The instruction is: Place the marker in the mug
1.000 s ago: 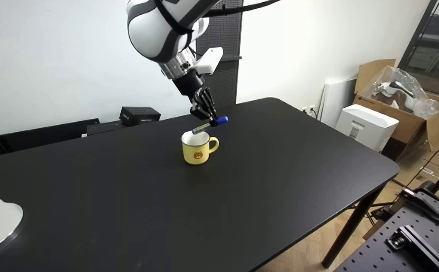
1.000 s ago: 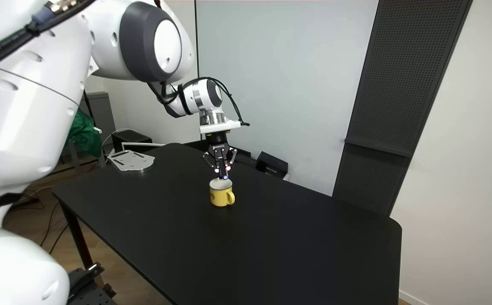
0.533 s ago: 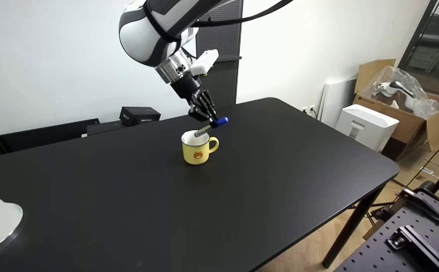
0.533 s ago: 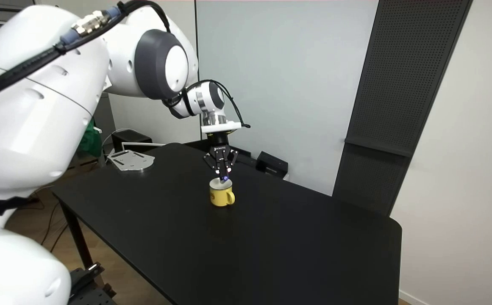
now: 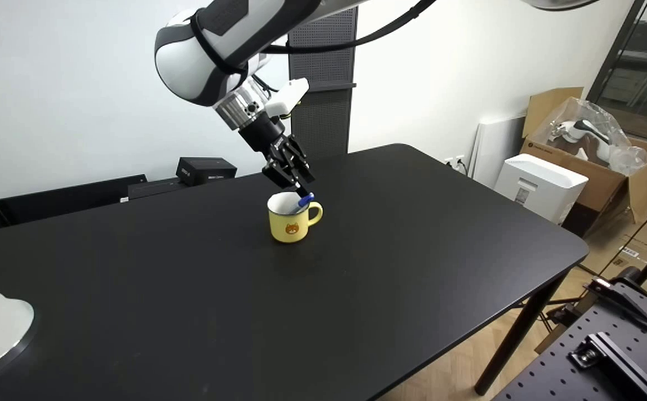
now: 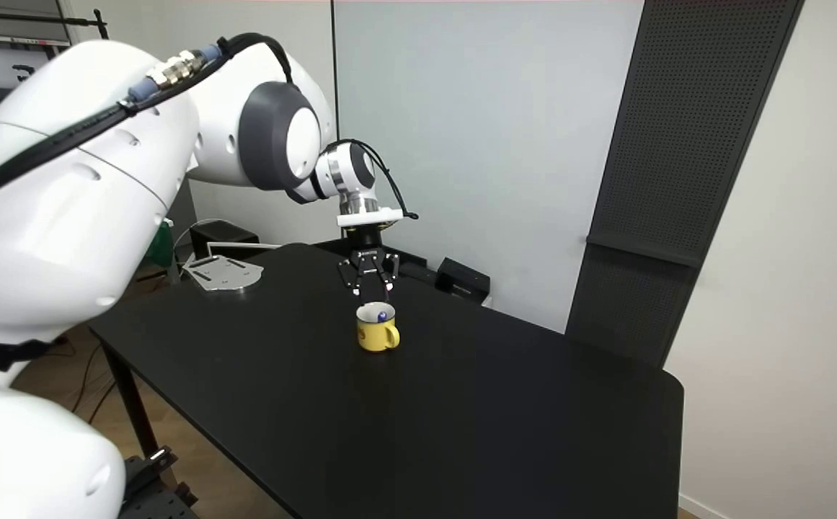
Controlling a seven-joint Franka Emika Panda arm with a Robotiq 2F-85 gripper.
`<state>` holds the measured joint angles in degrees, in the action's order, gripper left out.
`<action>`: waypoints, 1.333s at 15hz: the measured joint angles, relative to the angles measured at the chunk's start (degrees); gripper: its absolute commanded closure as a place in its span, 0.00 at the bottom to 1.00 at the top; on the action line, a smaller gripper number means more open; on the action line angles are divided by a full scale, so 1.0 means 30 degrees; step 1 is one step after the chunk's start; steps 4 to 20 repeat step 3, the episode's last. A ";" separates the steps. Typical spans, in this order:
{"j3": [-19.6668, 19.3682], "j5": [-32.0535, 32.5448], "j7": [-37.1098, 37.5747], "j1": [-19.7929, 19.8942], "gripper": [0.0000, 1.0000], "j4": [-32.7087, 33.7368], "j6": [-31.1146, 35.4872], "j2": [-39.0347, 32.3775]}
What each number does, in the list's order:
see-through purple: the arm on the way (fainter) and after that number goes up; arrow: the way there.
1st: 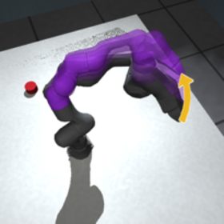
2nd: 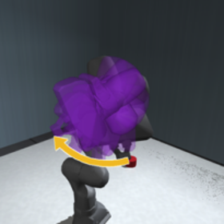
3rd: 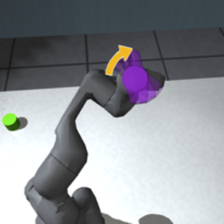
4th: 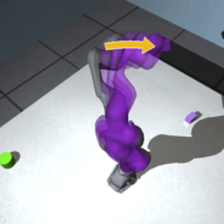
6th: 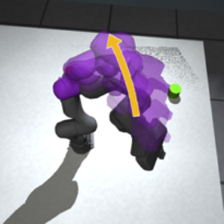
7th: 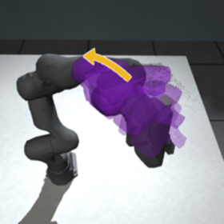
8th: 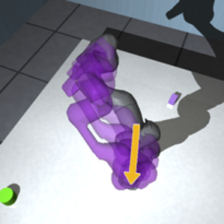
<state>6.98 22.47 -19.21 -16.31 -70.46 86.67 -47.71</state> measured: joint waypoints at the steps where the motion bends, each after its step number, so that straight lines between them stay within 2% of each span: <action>1: 0.0000 -0.0031 0.0002 -0.0026 0.07 0.0179 -0.0046 -0.0065; 2: -0.0001 -0.0099 0.0004 -0.0027 0.01 0.0310 -0.0096 -0.0079; 3: -0.0001 -0.0194 0.0004 -0.0018 0.00 0.0440 -0.0116 -0.0076; 20: -0.0001 -0.0194 0.0004 -0.0018 0.00 0.0440 -0.0116 -0.0076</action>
